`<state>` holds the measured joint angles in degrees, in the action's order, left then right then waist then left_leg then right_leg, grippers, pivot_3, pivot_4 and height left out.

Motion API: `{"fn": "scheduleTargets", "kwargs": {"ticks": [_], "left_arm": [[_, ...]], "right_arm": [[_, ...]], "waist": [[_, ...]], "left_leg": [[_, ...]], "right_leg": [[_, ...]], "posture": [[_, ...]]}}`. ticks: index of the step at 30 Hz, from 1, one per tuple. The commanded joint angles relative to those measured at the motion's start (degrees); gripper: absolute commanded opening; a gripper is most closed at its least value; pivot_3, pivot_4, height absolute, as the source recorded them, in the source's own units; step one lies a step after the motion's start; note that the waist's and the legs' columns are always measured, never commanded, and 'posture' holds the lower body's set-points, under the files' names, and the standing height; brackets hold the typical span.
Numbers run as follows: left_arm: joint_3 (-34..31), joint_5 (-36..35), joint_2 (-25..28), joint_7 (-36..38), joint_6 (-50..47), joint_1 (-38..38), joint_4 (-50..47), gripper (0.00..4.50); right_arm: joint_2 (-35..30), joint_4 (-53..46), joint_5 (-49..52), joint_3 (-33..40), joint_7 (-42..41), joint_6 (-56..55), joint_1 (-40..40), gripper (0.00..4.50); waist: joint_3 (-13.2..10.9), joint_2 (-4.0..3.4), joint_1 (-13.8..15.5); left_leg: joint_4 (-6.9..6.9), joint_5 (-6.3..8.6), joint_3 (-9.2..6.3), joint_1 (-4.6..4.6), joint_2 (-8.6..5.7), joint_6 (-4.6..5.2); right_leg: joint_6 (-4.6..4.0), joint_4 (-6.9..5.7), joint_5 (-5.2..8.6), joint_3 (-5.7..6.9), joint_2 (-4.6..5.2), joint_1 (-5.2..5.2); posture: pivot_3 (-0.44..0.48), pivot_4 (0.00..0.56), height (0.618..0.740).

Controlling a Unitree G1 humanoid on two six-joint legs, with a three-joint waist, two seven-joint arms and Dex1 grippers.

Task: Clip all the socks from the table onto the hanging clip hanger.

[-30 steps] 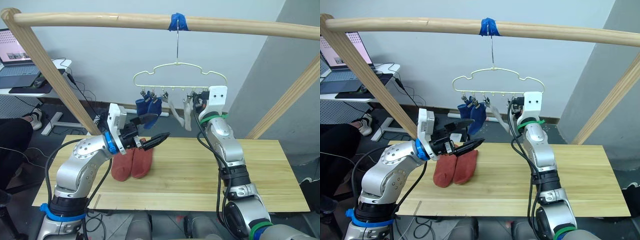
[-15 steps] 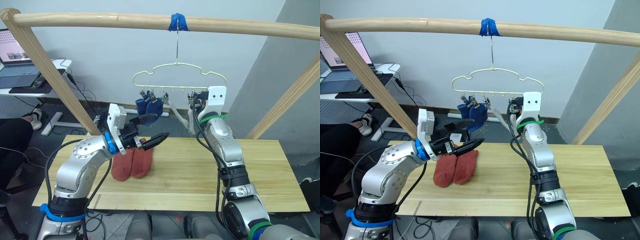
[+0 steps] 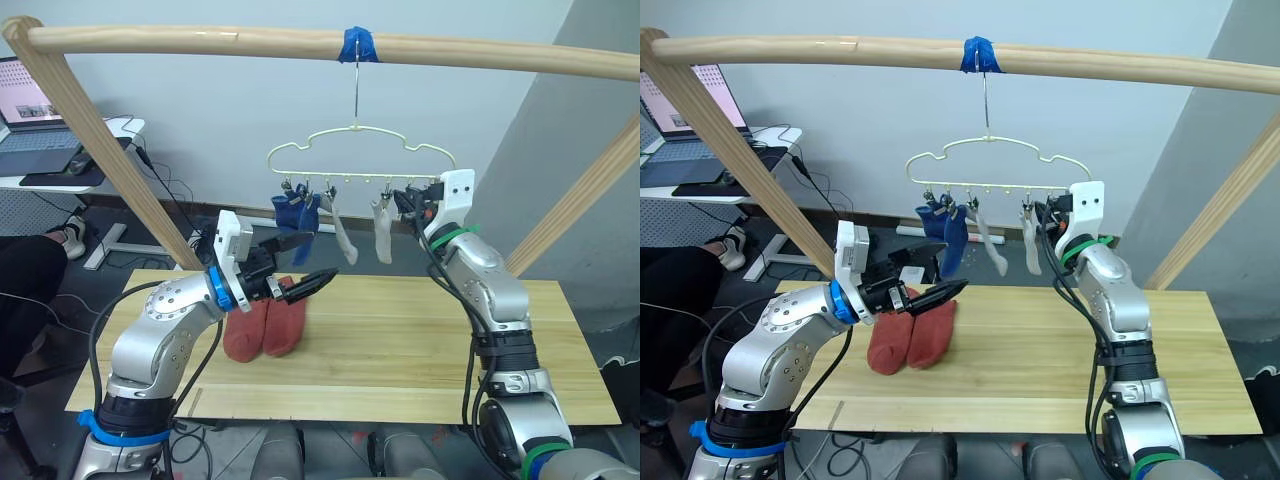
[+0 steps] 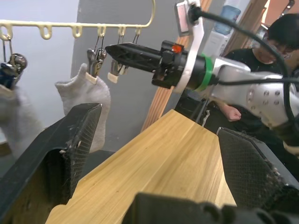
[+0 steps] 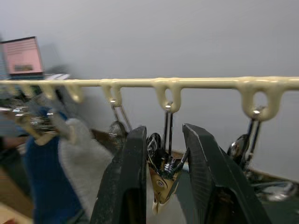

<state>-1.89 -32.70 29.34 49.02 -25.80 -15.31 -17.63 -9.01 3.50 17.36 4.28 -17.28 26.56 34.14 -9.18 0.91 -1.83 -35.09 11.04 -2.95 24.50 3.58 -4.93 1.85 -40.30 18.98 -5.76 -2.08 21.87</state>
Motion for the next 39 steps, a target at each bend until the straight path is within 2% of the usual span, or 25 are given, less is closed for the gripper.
{"fn": "scheduleTargets", "kwargs": {"ticks": [1,8,15,20,22,33,39], "left_arm": [[0.24,-0.09,-0.03,0.45,0.99,-0.69,-1.09,4.5],[0.37,-0.95,0.76,1.35,-0.88,-0.41,-0.69,4.5],[-0.09,-2.97,1.56,1.79,-5.37,0.74,-0.22,4.5],[-0.75,0.33,0.92,-1.39,-4.35,2.66,4.08,4.5],[-0.58,2.1,1.0,-2.19,-2.97,3.2,5.71,4.5],[0.45,7.5,-0.63,-3.82,1.67,4.25,11.23,4.5],[0.18,8.23,-1.43,-3.74,2.65,3.34,11.69,4.5]], "right_arm": [[-0.86,-3.72,5.37,0.88,-4.29,4.35,0.72,1.12],[-3.86,-4.02,14.14,4.07,-9.91,13.18,2.2,1.12],[-6.16,-1.65,21.23,7.73,-11.39,22.3,4.74,1.12],[-5.89,0.5,24.19,10.6,-9.28,26.1,6.5,0.36],[-5.64,0.86,25.08,11.58,-8.41,27.04,6.84,0.27],[-7.08,0.86,24.44,10.66,-7.85,27.82,7.15,0.27],[-8.64,0.7,12.77,4.35,-5.55,16.59,6.35,0.27]], "waist": [[0.0,0.0,-0.09],[0.0,0.01,0.12],[-0.01,0.0,-0.03],[-0.03,-0.01,-0.01],[-0.03,-0.01,0.02],[-0.04,-0.03,0.06],[-0.05,-0.03,0.05]], "left_leg": [[0.01,0.0,0.0,0.0,0.01,0.0],[0.01,0.0,0.01,0.02,-0.02,0.0],[0.01,0.0,0.01,0.02,-0.01,0.01],[0.03,0.0,0.01,0.02,-0.01,0.01],[0.03,0.01,0.01,0.03,-0.01,0.01],[0.08,0.01,0.01,0.1,0.0,0.01],[0.08,0.01,0.02,0.1,-0.01,0.01]], "right_leg": [[0.0,0.0,0.0,0.0,0.0,0.0],[0.0,0.04,0.0,0.0,0.01,-0.01],[0.0,0.07,0.0,0.0,0.0,-0.01],[0.0,0.09,0.0,0.0,0.0,-0.01],[0.0,0.11,0.0,0.01,0.0,-0.01],[0.0,0.29,0.0,0.02,0.01,0.0],[0.0,0.29,0.0,0.01,0.01,0.0]], "posture": [[0.06,0.132,0.74],[0.061,0.136,0.74],[0.058,0.14,0.74],[0.055,0.142,0.74],[0.055,0.142,0.74],[0.047,0.147,0.74],[0.049,0.147,0.74]]}}
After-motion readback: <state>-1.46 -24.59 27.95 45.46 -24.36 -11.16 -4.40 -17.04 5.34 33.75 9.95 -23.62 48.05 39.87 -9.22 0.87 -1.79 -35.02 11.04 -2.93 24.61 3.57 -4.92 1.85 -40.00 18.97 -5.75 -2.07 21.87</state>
